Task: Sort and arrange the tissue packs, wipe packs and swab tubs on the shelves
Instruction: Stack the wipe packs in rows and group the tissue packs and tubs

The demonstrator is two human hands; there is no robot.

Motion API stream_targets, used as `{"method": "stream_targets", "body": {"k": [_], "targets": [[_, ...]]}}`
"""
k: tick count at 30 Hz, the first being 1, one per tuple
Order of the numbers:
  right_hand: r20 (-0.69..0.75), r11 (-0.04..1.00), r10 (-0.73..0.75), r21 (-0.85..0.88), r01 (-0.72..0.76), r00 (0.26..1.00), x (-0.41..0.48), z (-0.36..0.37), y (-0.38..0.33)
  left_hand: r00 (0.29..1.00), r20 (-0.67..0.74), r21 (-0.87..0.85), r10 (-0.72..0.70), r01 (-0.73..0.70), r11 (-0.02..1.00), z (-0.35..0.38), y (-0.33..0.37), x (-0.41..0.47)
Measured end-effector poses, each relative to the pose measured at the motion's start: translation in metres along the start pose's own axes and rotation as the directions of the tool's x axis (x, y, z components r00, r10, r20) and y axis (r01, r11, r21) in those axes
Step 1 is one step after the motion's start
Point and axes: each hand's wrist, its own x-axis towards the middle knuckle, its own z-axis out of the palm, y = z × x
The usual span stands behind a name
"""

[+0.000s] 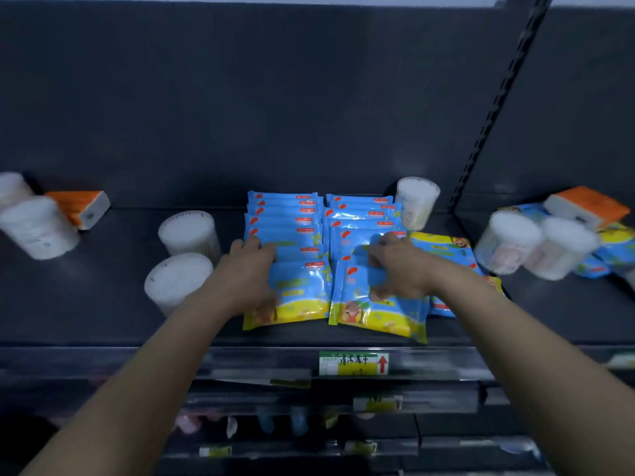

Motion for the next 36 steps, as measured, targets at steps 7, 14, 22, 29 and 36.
{"method": "stream_targets", "body": {"k": [7,14,22,29,36], "targets": [[-0.122,0.997,0.003,-0.080,-0.012,0.992,0.011,-0.003,-0.008,0.998,-0.039,0.010,0.048,-0.048,0.999,-0.006,-0.004,0.017],[-0.279,0.999,-0.051,-0.020,0.048,0.959,0.028,-0.008,-0.007,0.984,-0.179,-0.031,-0.007,0.002,1.000,-0.003,-0.006,0.029],[-0.419,0.994,-0.092,-0.096,0.057,0.903,0.038,-0.001,-0.011,0.975,-0.221,0.015,-0.023,0.027,1.000,-0.001,-0.004,0.039],[-0.447,0.989,-0.135,-0.121,0.090,0.884,0.029,0.004,-0.005,0.981,-0.189,0.075,-0.041,0.056,0.996,0.000,0.001,0.035],[-0.447,0.990,-0.117,-0.121,0.069,0.887,0.017,0.016,-0.003,0.971,-0.237,0.120,-0.015,0.044,0.992,0.010,0.003,0.028]]}}
